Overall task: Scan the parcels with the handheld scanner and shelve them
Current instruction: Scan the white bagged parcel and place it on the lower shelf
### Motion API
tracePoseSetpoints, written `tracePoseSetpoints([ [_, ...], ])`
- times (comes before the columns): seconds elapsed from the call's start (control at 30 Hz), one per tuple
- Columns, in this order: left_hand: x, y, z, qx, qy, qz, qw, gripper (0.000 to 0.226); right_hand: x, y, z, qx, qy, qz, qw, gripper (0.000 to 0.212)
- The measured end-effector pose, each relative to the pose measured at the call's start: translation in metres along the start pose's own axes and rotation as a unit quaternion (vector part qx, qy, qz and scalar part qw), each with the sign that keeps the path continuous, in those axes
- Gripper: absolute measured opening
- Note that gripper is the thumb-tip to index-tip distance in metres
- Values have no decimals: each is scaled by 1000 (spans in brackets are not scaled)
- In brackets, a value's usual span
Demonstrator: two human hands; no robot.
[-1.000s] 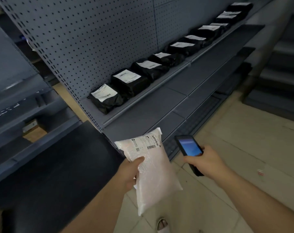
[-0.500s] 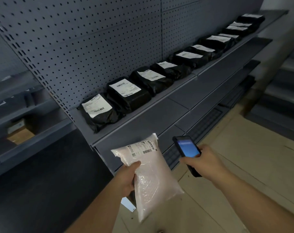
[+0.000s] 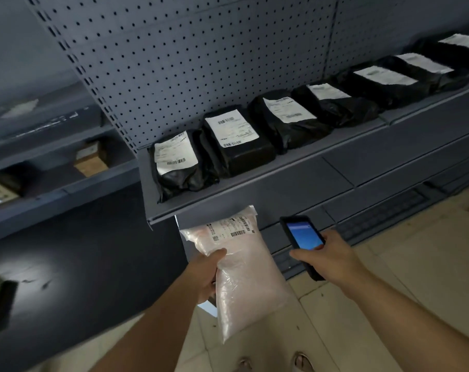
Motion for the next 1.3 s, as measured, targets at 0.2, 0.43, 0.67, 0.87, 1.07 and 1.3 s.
tracePoseSetpoints([
  [0.2, 5, -27, 13, -20, 20, -45, 999, 23, 5, -42, -11, 21, 42, 14, 999, 87],
  [0.43, 5, -78, 56, -28, 58, -84, 994, 26, 8, -93, -48, 33, 49, 37, 998, 86],
  [0.67, -4, -135, 96, -61, 96, -94, 989, 36, 11, -141, -87, 47, 40, 77, 995, 108],
  [0.87, -16, -178, 111, -65, 96, -102, 988, 34, 12, -175, -104, 24, 34, 96, 994, 95],
  [1.07, -33, -218, 121, -115, 72, -116, 984, 35, 6, -199, -113, 17, 38, 102, 994, 82],
  [1.3, -54, -249, 127, -214, -60, -118, 968, 51, 3, -215, -118, 5, 50, 106, 993, 80],
])
Point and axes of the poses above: each hand's wrist, its own y-axis away from the middle knuckle, its own z-axis out of the back of the hand, x = y × z, the point moved 1 cm from there along -y, towards the middle knuckle, and after that the axes turned 9 degrees about x, right-handed, at the moved point
